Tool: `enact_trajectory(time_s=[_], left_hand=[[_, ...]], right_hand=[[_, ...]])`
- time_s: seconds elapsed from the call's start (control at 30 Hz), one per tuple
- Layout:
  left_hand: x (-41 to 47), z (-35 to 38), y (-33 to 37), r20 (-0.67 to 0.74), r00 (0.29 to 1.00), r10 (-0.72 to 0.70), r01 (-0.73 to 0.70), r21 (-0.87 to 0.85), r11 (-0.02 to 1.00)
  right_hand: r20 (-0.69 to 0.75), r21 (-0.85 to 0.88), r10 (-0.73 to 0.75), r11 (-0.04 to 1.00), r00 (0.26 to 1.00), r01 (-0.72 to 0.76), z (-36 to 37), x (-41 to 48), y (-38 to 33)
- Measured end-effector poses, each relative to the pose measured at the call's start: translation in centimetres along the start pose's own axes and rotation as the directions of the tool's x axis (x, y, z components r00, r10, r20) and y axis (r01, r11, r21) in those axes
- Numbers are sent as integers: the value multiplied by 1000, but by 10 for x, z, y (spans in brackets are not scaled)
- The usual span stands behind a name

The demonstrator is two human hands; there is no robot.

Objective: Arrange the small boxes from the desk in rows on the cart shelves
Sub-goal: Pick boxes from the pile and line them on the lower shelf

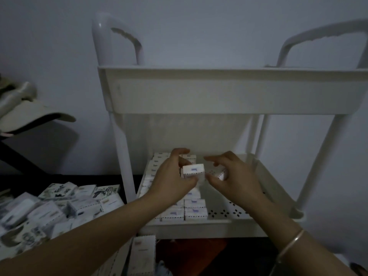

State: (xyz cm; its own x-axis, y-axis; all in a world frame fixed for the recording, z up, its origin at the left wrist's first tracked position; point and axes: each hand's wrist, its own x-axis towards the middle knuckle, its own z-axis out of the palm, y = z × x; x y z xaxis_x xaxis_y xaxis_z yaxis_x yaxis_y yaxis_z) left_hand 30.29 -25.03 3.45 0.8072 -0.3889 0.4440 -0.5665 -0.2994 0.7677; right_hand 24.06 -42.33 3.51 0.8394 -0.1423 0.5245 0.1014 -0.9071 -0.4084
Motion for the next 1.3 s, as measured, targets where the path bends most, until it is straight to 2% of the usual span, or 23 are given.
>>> enact_trajectory(time_s=[0.17,0.27,0.4,0.53,0.63,0.73,0.8,0.87,0.97,1.03,1.07,1.17,1.23,1.3], left_hand=[[13,9,-4,-34,997,74,-74,-4,997],[21,19,-9,-34,994,103,-102,8,995],[34,32,-14,-45,988,146,-144,34,989],[54,40,-17,-58,992,108,-108,2,994],[70,43,-18,-55,991,126,-124,39,992],[85,41,-12,-53,968,245,-231,191,954],[92,40,-12,-71,937,342,-320,217,922],[99,40,-18,-109,917,383,-357,204,912],[105,39,-25,-216,935,282,-286,11,958],[109,38,-29,-294,945,141,-181,-114,977],[110,39,-32,-326,942,82,-125,-113,986],[105,41,-46,-353,935,-22,41,47,998],[95,45,-55,-197,979,-44,105,312,944],[85,52,-62,-2,1000,-30,26,528,849]], right_hand=[[29,6,-69,998,997,69,12,7,8],[-18,57,-102,993,995,103,15,13,11],[-94,35,-152,987,984,156,17,24,20],[-112,69,-137,987,984,145,19,33,26],[35,179,48,982,998,-53,10,47,29],[121,465,196,855,973,-230,6,69,34],[162,551,201,794,966,-257,6,81,35],[242,569,152,778,958,-267,9,91,38],[392,605,85,726,916,-326,14,103,42],[430,664,79,648,899,-374,21,105,41],[425,689,76,619,902,-377,25,104,40],[335,731,148,582,931,-356,45,100,39],[186,661,292,669,938,-339,60,101,47],[23,498,372,801,928,-333,67,101,56]])
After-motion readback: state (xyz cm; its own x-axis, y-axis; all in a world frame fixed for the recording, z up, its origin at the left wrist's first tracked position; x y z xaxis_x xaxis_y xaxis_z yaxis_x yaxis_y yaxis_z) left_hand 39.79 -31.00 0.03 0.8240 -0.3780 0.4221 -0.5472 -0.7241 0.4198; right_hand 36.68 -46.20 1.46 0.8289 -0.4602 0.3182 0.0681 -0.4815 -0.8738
